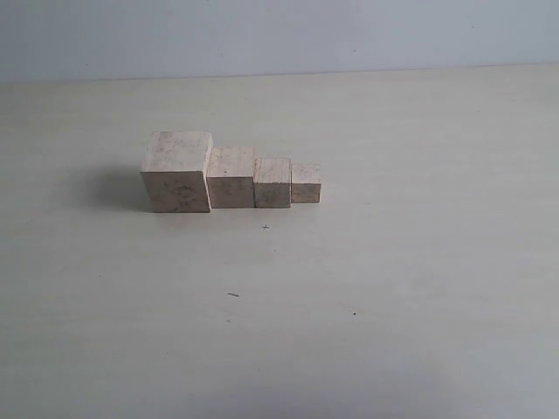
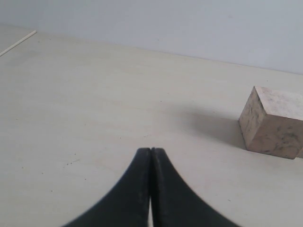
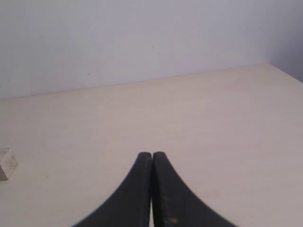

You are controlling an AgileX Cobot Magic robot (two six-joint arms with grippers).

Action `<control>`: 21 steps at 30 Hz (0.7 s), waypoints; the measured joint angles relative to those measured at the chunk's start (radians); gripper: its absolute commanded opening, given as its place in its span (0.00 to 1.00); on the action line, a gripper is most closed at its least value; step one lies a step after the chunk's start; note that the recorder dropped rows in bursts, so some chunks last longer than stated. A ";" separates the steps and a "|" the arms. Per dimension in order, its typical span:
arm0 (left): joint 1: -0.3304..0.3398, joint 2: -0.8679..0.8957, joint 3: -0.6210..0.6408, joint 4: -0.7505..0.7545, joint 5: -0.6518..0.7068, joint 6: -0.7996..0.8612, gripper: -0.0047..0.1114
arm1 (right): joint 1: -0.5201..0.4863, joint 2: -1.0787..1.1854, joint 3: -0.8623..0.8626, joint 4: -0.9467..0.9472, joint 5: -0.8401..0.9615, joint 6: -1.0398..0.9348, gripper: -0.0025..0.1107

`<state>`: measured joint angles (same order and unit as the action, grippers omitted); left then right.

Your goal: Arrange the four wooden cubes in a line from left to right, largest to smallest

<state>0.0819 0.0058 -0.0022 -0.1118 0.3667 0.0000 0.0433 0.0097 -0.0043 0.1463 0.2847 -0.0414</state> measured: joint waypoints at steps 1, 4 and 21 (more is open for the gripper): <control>0.000 0.000 0.000 0.000 0.000 0.000 0.04 | 0.000 -0.004 0.000 -0.005 0.007 -0.014 0.02; 0.000 0.000 0.000 0.000 0.000 0.000 0.04 | 0.000 -0.004 0.000 -0.013 0.034 -0.034 0.02; 0.000 0.000 0.000 0.000 0.000 0.000 0.04 | 0.000 -0.004 0.000 -0.014 0.044 -0.096 0.02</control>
<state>0.0819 0.0058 -0.0022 -0.1118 0.3667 0.0000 0.0433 0.0058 -0.0043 0.1318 0.3288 -0.1375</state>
